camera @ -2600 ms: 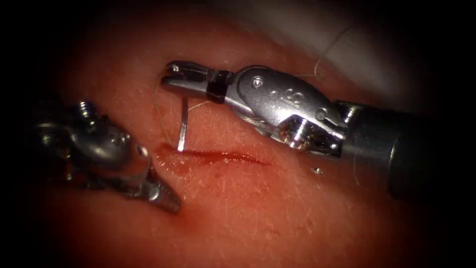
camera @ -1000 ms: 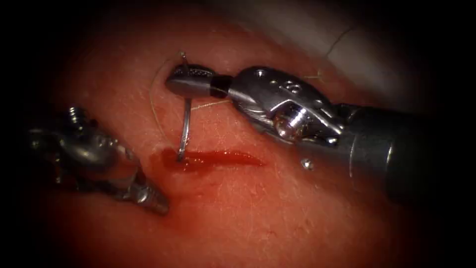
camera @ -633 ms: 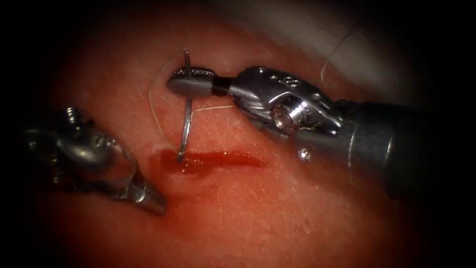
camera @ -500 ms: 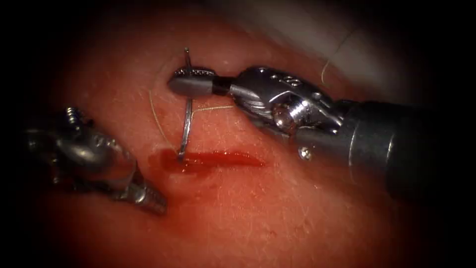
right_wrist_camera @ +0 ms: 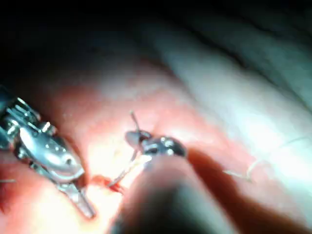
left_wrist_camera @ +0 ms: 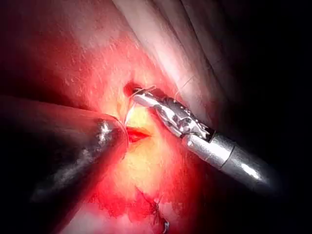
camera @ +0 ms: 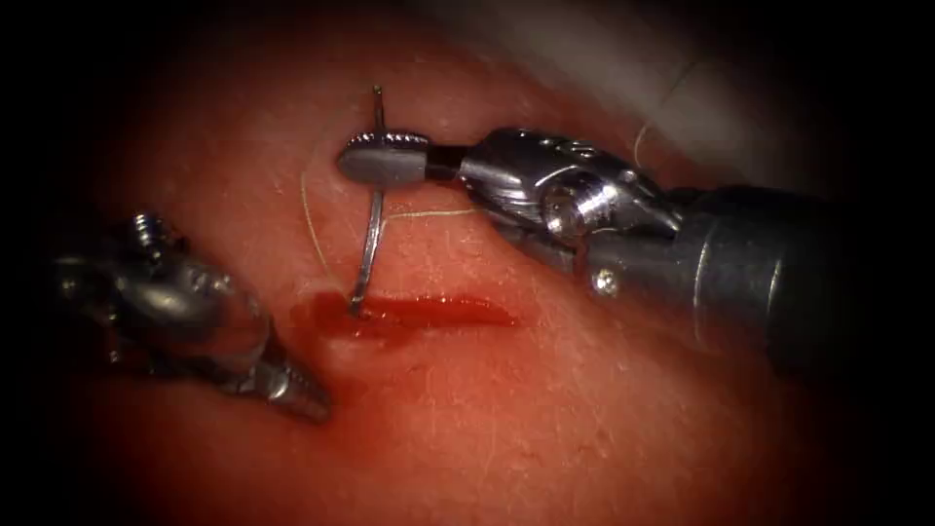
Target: Wound Closure
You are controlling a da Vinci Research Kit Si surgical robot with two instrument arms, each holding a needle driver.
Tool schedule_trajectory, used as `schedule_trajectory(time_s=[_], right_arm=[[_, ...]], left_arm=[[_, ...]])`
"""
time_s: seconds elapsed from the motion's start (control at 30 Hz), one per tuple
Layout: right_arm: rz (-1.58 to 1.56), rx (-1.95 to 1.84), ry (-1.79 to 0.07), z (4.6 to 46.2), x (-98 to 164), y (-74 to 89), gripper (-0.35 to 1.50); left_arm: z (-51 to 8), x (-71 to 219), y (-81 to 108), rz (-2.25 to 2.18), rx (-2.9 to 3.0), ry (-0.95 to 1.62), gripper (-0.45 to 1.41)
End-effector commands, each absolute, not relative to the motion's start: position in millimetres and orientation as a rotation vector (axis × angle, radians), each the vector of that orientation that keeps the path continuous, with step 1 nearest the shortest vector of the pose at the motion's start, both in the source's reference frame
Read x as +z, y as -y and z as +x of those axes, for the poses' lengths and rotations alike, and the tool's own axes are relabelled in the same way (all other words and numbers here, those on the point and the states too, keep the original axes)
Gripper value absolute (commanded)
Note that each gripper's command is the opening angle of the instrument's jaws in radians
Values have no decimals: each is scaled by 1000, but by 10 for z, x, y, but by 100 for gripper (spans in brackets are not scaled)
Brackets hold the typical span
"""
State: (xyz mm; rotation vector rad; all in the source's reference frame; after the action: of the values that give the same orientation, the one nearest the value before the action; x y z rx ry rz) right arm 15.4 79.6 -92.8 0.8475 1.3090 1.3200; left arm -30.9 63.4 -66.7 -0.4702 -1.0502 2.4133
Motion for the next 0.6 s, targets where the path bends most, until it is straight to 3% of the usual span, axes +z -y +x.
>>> schedule_trajectory(time_s=[0.03,0.6], right_arm=[[868,1325,-1306,161,-926,-798,-35],[1005,1333,-1250,174,-961,-767,-35]], left_arm=[[-313,-661,-631,-469,2413,1051,-7],[-310,-662,-631,-466,2409,1053,-7]])
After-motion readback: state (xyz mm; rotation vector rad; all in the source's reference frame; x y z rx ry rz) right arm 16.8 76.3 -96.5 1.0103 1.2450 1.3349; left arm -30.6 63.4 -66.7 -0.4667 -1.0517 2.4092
